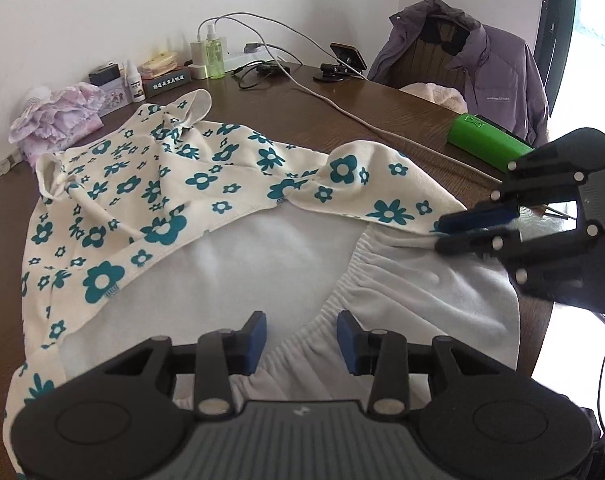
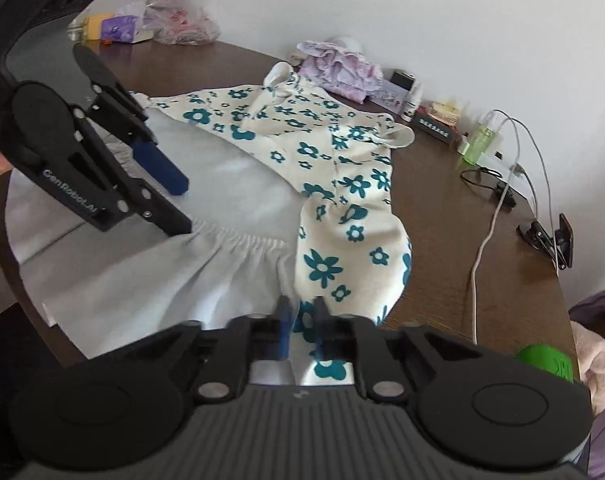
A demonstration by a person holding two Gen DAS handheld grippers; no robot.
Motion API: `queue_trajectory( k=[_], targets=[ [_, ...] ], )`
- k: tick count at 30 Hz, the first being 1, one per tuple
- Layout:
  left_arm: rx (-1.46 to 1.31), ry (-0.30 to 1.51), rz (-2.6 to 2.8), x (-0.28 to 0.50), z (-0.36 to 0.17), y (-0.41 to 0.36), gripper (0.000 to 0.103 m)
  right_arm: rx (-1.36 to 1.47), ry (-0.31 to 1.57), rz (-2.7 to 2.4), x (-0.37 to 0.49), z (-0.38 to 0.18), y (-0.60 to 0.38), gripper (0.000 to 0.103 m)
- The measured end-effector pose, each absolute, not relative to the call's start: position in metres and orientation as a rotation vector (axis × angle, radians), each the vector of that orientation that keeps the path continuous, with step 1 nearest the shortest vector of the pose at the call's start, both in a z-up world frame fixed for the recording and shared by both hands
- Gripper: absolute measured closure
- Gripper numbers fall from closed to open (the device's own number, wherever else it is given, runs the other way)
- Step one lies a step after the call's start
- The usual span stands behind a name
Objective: Fold clothes
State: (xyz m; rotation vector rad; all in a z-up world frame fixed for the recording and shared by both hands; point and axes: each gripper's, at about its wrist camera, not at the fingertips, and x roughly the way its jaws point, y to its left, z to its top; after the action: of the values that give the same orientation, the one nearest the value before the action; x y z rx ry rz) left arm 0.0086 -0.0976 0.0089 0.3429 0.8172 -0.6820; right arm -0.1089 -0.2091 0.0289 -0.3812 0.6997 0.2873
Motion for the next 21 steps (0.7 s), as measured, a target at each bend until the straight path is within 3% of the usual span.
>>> queue_trajectory(
  k=[6, 8, 9, 10, 11, 12, 15, 17, 21],
  targets=[
    [0.324, 0.82, -0.639, -0.016, 0.013, -0.089, 0.064, -0.265, 0.767, 0.36, -0.112, 0.036, -0.211, 0.101],
    [0.299, 0.794, -0.599, -0.042, 0.032, -0.059, 0.064, -0.308, 0.783, 0.378, -0.113, 0.037, -0.207, 0.093],
    [0.27, 0.752, -0.571, -0.057, 0.045, -0.035, 0.061, -0.321, 0.761, 0.386, -0.116, 0.044, -0.206, 0.082],
    [0.236, 0.708, -0.5, -0.069, 0.056, -0.009, 0.044, -0.32, 0.723, 0.4, -0.118, 0.054, -0.206, 0.061],
    [0.203, 0.672, -0.407, -0.077, 0.064, 0.017, 0.023, -0.287, 0.706, 0.441, -0.111, 0.059, -0.198, 0.055],
    [0.175, 0.647, -0.307, -0.082, 0.069, 0.042, 0.018, -0.252, 0.69, 0.483, -0.102, 0.064, -0.19, 0.054],
    [0.048, 0.699, -0.136, -0.075, 0.056, 0.095, 0.025, -0.144, 0.638, 0.609, -0.077, 0.079, -0.164, 0.056],
    [-0.057, 0.759, -0.096, -0.068, 0.044, 0.114, 0.038, -0.078, 0.645, 0.675, -0.054, 0.08, -0.138, 0.057],
    [-0.226, 0.753, -0.175, -0.067, 0.033, 0.12, 0.039, 0.196, 0.829, 0.749, 0.013, 0.054, -0.089, 0.057]
  ],
)
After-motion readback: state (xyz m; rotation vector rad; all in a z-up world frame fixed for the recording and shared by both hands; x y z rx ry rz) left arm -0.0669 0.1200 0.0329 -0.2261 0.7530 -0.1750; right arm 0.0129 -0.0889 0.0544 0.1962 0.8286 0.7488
